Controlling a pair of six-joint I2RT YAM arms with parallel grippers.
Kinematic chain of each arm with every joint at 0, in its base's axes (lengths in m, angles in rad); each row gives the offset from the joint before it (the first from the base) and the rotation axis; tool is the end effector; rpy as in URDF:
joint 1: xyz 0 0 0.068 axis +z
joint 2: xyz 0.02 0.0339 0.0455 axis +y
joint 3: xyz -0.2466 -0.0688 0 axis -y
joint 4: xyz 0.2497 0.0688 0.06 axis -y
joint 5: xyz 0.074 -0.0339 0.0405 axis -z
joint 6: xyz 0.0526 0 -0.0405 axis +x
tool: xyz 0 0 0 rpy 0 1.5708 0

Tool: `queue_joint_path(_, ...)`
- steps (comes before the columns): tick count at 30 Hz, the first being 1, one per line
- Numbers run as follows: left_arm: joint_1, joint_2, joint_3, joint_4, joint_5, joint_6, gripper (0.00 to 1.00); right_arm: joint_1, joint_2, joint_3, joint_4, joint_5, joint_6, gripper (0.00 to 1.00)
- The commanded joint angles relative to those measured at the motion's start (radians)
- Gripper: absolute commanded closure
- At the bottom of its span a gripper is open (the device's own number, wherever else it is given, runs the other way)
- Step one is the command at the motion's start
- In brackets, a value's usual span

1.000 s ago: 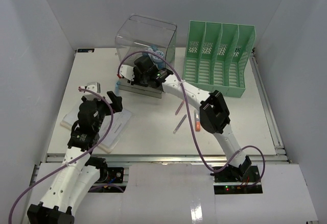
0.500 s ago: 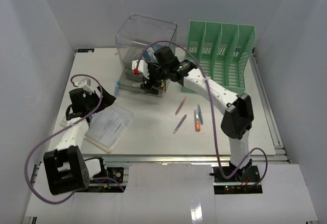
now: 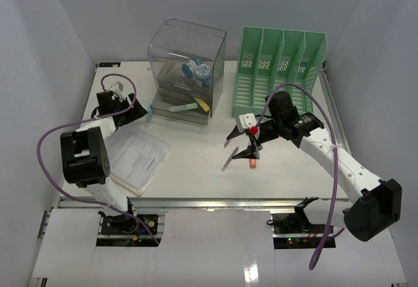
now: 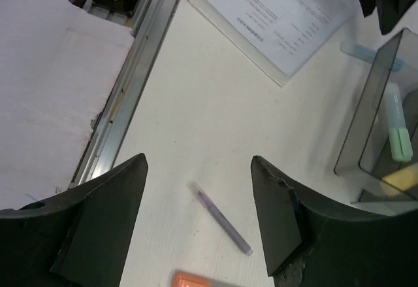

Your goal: Organize the desk

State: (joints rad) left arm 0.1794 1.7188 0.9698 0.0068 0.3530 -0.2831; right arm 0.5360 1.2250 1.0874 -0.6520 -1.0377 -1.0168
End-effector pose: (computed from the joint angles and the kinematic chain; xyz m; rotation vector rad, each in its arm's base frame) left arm 0.3683 0.0483 0.1479 -0.3505 2.2734 -0.4607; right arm 0.2029 0.1732 0.2992 -1.7397 1.0991 0.9146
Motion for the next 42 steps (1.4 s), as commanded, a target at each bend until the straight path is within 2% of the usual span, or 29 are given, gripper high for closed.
queue_joint_path(1,-0.093,0.068,0.127,-0.072,-0.159,0.135,0.18,-0.146,-0.058,-0.028,0.015,-0.216,-0.046,0.29)
queue_joint_path(5,-0.143,0.107,0.186,-0.102,-0.215,0.146,0.2,-0.207,-0.059,-0.051,0.014,-0.252,-0.048,0.29)
queue_joint_path(12,-0.163,0.166,0.231,-0.162,-0.332,0.151,0.35,-0.223,-0.061,-0.059,0.011,-0.275,-0.048,0.29)
queue_joint_path(15,-0.181,0.195,0.231,-0.173,-0.375,0.156,0.37,-0.236,-0.062,-0.063,0.011,-0.282,-0.049,0.29)
queue_joint_path(25,-0.202,0.231,0.199,-0.185,-0.369,0.14,0.38,-0.249,-0.041,-0.069,0.009,-0.282,-0.049,0.28)
queue_joint_path(27,-0.202,0.23,0.189,-0.19,-0.393,0.141,0.44,-0.249,-0.036,-0.069,0.01,-0.281,-0.049,0.28)
queue_joint_path(31,-0.196,0.214,0.168,-0.2,-0.433,0.144,0.63,-0.249,-0.032,-0.071,0.008,-0.279,-0.048,0.28)
queue_joint_path(35,-0.176,0.152,0.136,-0.196,-0.421,0.127,0.77,-0.251,-0.035,-0.072,0.008,-0.277,-0.048,0.29)
queue_joint_path(39,-0.109,-0.037,0.09,-0.166,-0.316,0.062,0.95,-0.255,-0.037,-0.075,0.008,-0.275,-0.049,0.28)
queue_joint_path(41,-0.092,-0.142,0.062,-0.142,-0.244,0.004,1.0,-0.255,-0.038,-0.076,0.009,-0.275,-0.049,0.28)
queue_joint_path(42,-0.08,-0.224,0.029,-0.107,-0.167,-0.074,1.0,-0.256,-0.038,-0.077,0.009,-0.277,-0.049,0.28)
